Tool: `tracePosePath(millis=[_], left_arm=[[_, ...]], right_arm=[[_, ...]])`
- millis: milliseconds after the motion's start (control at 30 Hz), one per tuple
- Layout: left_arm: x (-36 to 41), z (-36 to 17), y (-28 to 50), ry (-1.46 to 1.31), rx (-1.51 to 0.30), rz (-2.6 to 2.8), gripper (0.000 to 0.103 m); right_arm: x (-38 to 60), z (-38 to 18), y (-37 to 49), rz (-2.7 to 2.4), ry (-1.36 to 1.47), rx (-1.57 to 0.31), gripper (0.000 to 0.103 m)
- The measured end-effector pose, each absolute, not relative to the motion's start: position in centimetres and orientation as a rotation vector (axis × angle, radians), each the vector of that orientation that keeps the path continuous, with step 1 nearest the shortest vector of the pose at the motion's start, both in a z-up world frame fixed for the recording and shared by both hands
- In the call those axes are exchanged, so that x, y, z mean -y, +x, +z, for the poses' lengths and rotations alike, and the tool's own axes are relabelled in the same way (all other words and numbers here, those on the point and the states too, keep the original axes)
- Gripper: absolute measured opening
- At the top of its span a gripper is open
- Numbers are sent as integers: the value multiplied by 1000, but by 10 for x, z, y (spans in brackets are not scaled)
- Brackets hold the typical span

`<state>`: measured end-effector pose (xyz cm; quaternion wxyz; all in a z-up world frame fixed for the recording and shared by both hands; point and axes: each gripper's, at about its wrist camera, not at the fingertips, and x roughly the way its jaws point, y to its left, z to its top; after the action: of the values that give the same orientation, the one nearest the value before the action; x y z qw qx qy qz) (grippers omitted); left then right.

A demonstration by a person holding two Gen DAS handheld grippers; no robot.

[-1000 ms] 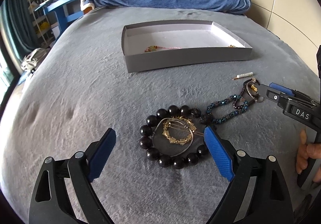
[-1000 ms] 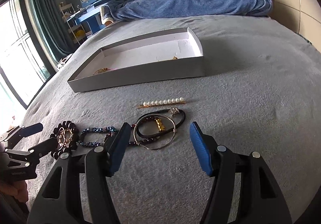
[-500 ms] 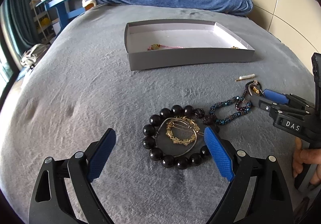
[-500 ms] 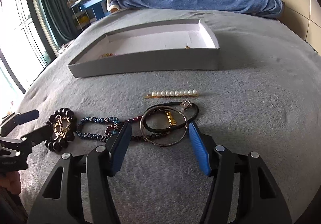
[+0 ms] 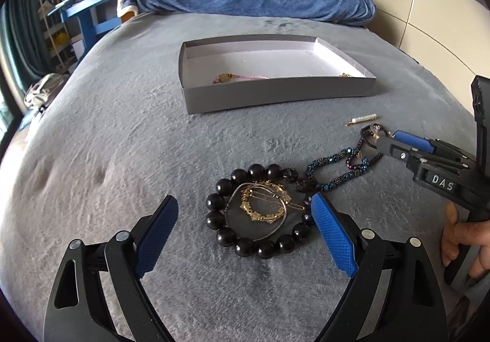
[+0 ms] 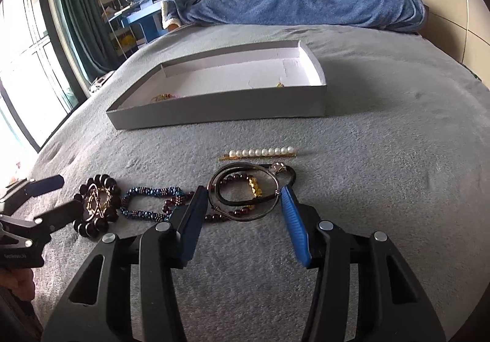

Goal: Organize jewelry
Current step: 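Grasp the black bead bracelet with left tool while right tool grasps silver bangle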

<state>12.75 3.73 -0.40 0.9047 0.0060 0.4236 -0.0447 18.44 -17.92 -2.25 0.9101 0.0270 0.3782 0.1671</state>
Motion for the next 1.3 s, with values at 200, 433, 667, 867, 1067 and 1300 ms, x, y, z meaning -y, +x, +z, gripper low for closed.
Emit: tracePosePath(millis=[200,433,667,867,1067,1300], left_arm=[[-43,-4,129,-12,-876,-95,68],[-41,0,125,-26,-860,-139,55],[-39,-8,130,-3,-890,-115,55],[-68,-11,139,-155,-904,-78,55],[-82,-17,143,-215,-942,-69,41],[-65,-25,141,-117,-985,-92,18]], right_arm=[[180,-20,183,339,67,-770,50],[179,-20,184,339,71,-772,50],[178,-20,184,340,72,-772,50],[179,-19,183,340,77,-766,50],[179,-19,185,338,81,-767,50],[179,-21,185,339,79,-769,50]])
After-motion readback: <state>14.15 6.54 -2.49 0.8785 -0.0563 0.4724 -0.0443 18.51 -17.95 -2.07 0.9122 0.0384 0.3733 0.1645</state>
